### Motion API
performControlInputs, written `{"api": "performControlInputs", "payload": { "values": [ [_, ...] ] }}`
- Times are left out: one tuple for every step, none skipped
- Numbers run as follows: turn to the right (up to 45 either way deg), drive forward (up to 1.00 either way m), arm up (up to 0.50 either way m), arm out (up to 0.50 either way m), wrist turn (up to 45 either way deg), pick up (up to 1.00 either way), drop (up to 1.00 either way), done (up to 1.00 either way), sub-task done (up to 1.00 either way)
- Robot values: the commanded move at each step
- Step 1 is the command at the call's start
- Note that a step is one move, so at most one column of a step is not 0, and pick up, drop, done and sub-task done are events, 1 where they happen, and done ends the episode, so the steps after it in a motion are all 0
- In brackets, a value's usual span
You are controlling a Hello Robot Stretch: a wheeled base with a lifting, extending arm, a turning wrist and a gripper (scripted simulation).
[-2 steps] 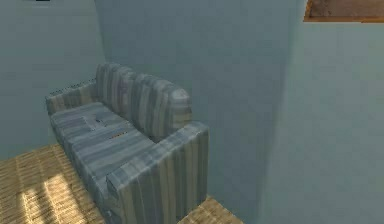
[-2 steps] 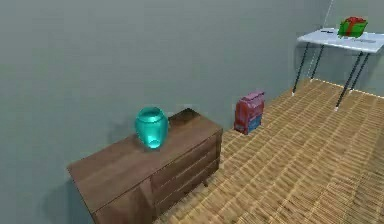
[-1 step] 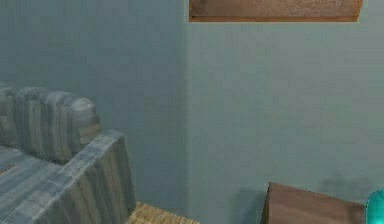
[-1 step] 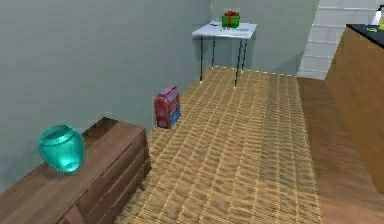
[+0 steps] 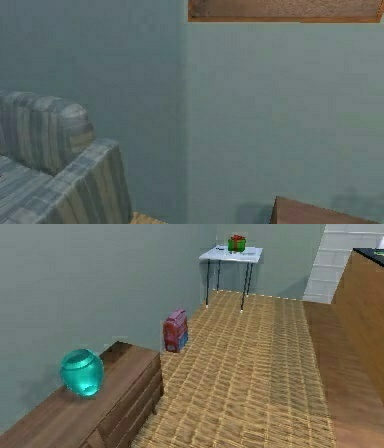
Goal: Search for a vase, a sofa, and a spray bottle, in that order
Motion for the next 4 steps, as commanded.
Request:
{"api": "performControlInputs", "payload": {
  "values": [
    [-45.0,0.0,0.0,0.0,0.0,0.0,0.0,0.0,0.0],
    [0.0,0.0,0.0,0.0,0.0,0.0,0.0,0.0,1.0],
    [45.0,0.0,0.0,0.0,0.0,0.0,0.0,0.0,0.0],
    [45.0,0.0,0.0,0.0,0.0,0.0,0.0,0.0,0.0]
  ]
}}
